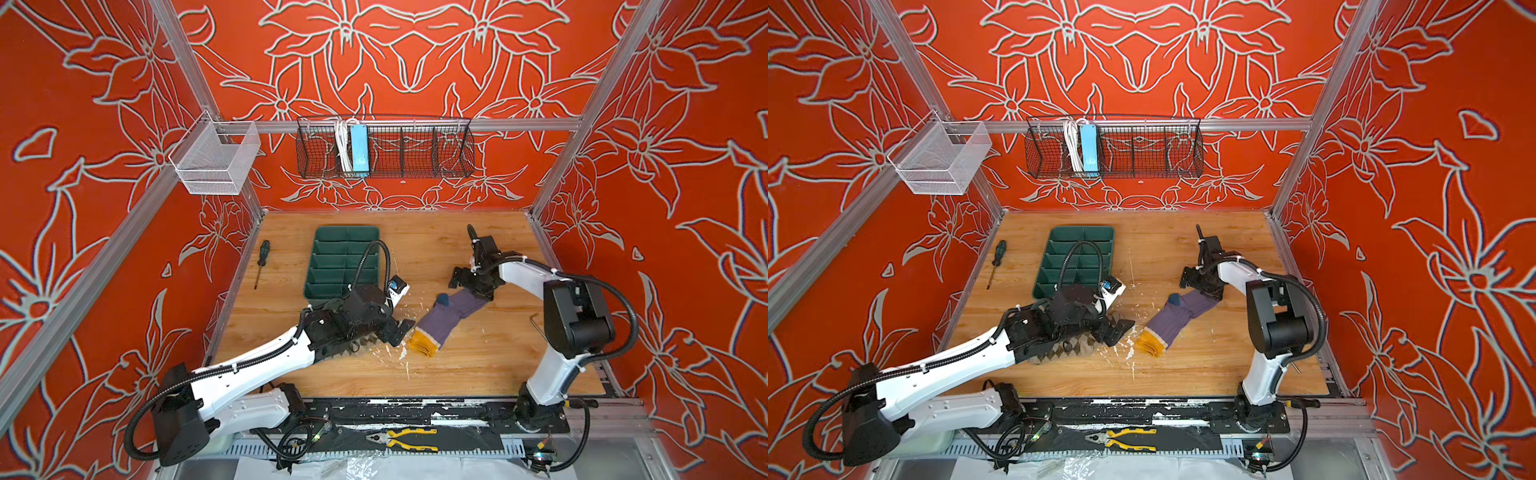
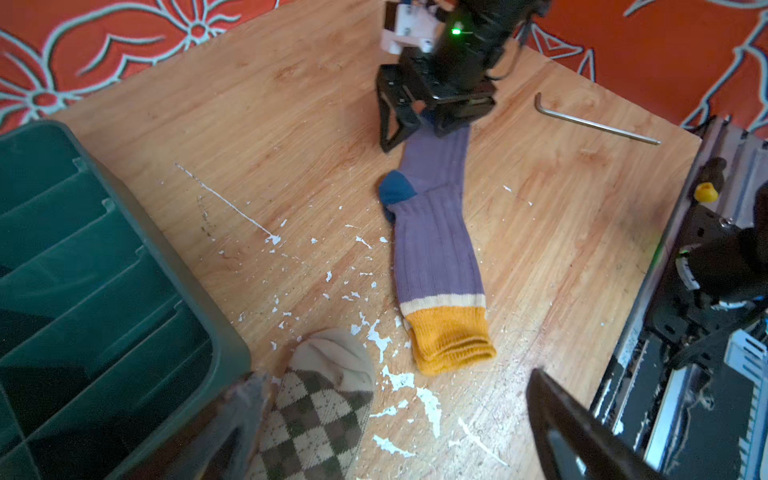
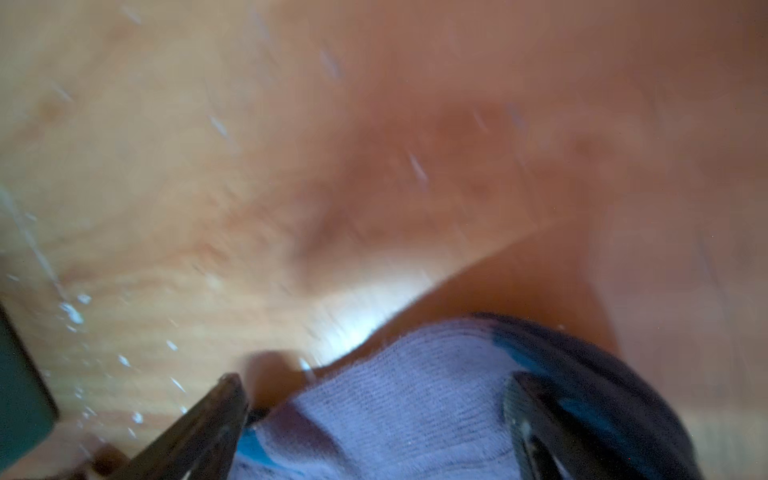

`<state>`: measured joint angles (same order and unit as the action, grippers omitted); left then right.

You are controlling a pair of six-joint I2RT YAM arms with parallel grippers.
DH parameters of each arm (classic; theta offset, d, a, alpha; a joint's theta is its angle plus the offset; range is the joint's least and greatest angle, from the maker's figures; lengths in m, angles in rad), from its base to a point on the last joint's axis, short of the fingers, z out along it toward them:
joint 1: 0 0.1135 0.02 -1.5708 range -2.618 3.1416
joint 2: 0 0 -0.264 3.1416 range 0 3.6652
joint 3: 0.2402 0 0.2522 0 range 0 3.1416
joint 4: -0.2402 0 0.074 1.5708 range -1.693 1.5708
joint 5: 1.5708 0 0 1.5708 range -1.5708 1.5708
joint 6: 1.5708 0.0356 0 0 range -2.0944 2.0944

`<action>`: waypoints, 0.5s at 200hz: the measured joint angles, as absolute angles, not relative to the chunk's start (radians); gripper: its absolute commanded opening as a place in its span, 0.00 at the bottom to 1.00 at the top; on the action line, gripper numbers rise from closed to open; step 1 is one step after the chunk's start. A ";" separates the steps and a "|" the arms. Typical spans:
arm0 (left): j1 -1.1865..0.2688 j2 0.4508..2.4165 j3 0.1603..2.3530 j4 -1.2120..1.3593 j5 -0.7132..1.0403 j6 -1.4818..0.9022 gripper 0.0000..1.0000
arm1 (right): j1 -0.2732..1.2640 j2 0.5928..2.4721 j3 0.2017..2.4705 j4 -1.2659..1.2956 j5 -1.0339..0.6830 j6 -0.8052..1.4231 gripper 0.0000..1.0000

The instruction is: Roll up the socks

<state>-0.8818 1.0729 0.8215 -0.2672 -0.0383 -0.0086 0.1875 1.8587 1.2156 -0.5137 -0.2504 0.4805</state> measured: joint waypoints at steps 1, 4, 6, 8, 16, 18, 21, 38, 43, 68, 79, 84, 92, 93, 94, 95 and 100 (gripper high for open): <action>-0.882 1.070 0.820 -0.267 -0.036 -0.004 0.95 | 0.188 1.863 1.221 -0.513 -0.251 0.479 0.98; -0.882 1.060 0.813 -0.268 -0.035 0.008 0.95 | 0.190 1.883 1.245 -0.513 -0.256 0.468 0.98; -0.881 1.053 0.808 -0.268 -0.029 0.017 0.95 | 0.192 1.895 1.262 -0.512 -0.256 0.461 0.98; -0.881 1.048 0.805 -0.268 -0.028 0.024 0.95 | 0.194 1.908 1.279 -0.509 -0.259 0.453 0.98; -0.882 1.026 0.788 -0.268 -0.020 0.056 0.95 | 0.201 1.946 1.332 -0.509 -0.271 0.427 0.98; -0.881 1.015 0.780 -0.269 -0.017 0.067 0.95 | 0.205 1.965 1.356 -0.511 -0.275 0.416 0.98; -0.882 1.007 0.773 -0.270 -0.014 0.079 0.95 | 0.209 1.979 1.377 -0.511 -0.278 0.407 0.98; -0.881 0.957 0.740 -0.278 0.005 0.160 0.95 | 0.239 2.052 1.484 -0.522 -0.305 0.341 0.98; -0.881 0.944 0.731 -0.278 0.010 0.182 0.95 | 0.248 2.065 1.507 -0.529 -0.313 0.324 0.98; -0.881 0.885 0.686 -0.271 0.038 0.287 0.95 | 0.302 2.083 1.567 -0.586 -0.357 0.244 0.98; -0.881 0.876 0.675 -0.266 0.044 0.322 0.94 | 0.322 2.061 1.568 -0.610 -0.374 0.221 0.98; -0.881 0.876 0.672 -0.265 0.047 0.336 0.94 | 0.329 2.044 1.566 -0.620 -0.378 0.216 0.98; -0.881 0.879 0.670 -0.263 0.049 0.355 0.93 | 0.339 2.005 1.554 -0.631 -0.383 0.207 0.98; -0.881 0.880 0.670 -0.263 0.049 0.356 0.93 | 0.339 2.002 1.553 -0.632 -0.384 0.207 0.98; -0.881 0.880 0.670 -0.263 0.049 0.358 0.93 | 0.339 1.999 1.552 -0.633 -0.385 0.206 0.98; -0.881 0.881 0.670 -0.262 0.049 0.360 0.93 | 0.340 1.990 1.549 -0.636 -0.386 0.205 0.98; -0.881 0.886 0.670 -0.259 0.051 0.368 0.92 | 0.342 1.956 1.537 -0.641 -0.386 0.200 0.98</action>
<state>-0.8806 0.8856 0.6704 -0.2592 0.0505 0.3679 0.3416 1.9564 1.5372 -0.6407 -0.3859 0.1997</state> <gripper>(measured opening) 0.933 0.979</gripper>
